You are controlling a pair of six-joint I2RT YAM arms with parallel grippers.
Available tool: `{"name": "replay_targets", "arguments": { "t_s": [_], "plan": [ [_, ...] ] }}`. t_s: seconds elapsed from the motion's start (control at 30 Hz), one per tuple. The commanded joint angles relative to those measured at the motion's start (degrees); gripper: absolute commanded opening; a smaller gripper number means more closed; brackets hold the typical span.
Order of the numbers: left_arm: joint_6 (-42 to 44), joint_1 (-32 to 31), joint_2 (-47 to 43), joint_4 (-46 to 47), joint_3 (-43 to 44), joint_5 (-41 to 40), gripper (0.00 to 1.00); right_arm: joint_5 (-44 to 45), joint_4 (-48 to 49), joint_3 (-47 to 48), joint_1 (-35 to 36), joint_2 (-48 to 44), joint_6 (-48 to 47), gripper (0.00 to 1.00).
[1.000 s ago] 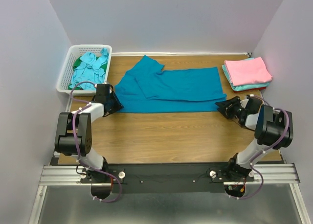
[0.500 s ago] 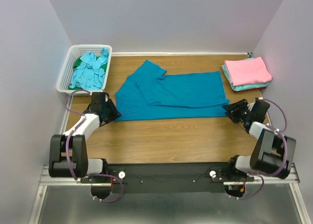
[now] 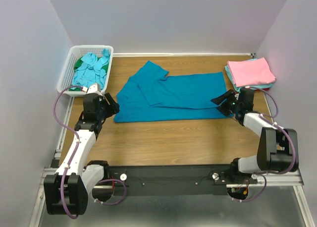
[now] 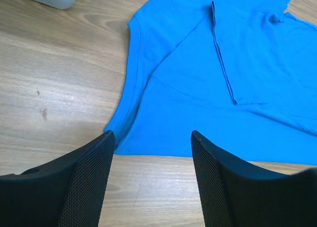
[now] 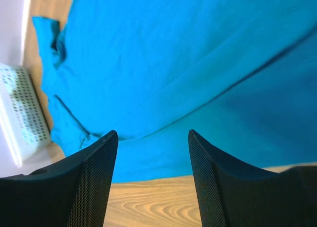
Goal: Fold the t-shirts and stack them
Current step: Fold the tshirt
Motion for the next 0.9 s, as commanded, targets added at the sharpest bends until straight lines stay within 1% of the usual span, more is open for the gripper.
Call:
{"name": "replay_targets", "arguments": {
  "t_s": [0.0, 0.13, 0.3, 0.7, 0.87],
  "plan": [
    [2.15, 0.34, -0.71, 3.20, -1.32, -1.26, 0.72, 8.27, -1.10, 3.77, 4.93, 3.94, 3.90, 0.66],
    [2.15, 0.34, 0.52, 4.87, -1.68, -0.56, 0.72, 13.89, -0.57, 3.95, 7.49, 7.45, 8.55, 0.68],
    [2.24, 0.34, 2.10, 5.40, -1.50, -0.29, 0.72, 14.69, 0.92, 3.60, 8.19, 10.80, 12.16, 0.68],
    [2.41, 0.34, 2.46, 5.84, -1.50, -0.03, 0.72, 15.40, 2.51, 4.38, 8.37, 12.12, 12.96, 0.66],
    [2.33, 0.34, 2.46, 5.84, -1.50, 0.06, 0.72, 15.22, 2.33, 4.56, 8.37, 9.93, 12.44, 0.65]
  ]
}}
